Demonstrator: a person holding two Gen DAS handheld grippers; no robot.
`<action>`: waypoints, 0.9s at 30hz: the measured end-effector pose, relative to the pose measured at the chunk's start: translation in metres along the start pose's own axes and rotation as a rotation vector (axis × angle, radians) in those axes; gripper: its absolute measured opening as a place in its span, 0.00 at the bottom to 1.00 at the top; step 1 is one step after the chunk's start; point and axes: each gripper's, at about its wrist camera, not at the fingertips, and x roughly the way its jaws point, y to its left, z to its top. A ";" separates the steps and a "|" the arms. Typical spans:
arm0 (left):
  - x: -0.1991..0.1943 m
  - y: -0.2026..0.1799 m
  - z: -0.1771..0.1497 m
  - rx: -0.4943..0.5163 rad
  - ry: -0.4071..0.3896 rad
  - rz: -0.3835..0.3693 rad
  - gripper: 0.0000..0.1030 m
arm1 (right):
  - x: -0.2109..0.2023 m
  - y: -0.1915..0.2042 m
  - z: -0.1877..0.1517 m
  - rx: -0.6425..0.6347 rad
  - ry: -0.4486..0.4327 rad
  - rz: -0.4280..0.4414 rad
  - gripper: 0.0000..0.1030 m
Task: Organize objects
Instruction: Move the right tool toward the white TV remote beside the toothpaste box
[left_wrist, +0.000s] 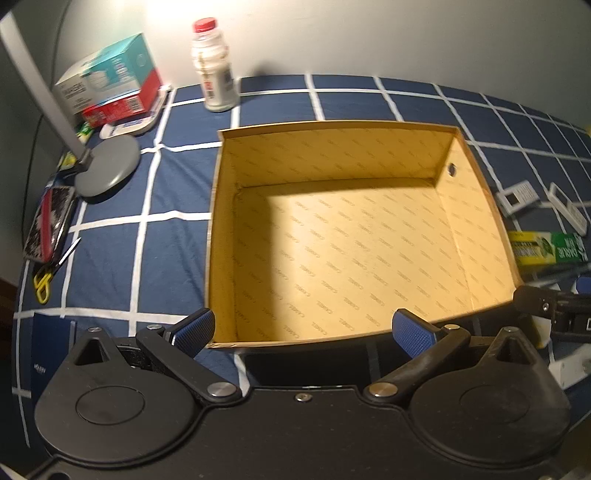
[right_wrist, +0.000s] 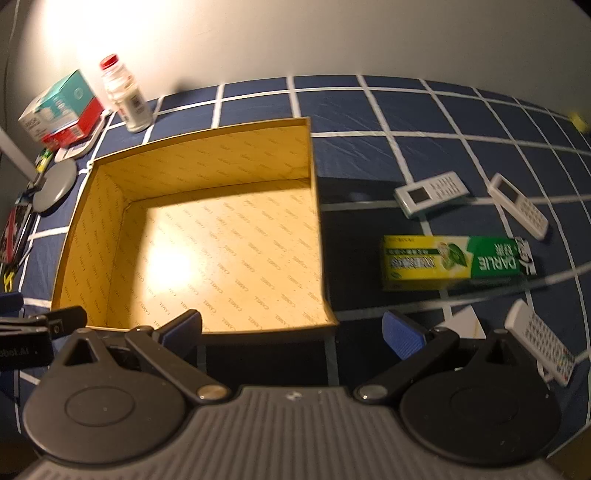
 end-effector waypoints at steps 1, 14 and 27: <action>0.000 -0.002 0.000 0.012 0.002 -0.007 1.00 | -0.001 -0.003 -0.002 0.013 -0.002 -0.004 1.00; 0.005 -0.041 -0.006 0.191 0.051 -0.102 1.00 | -0.018 -0.045 -0.042 0.211 -0.026 -0.083 1.00; 0.006 -0.117 -0.002 0.348 0.058 -0.134 1.00 | -0.029 -0.115 -0.063 0.346 -0.063 -0.104 1.00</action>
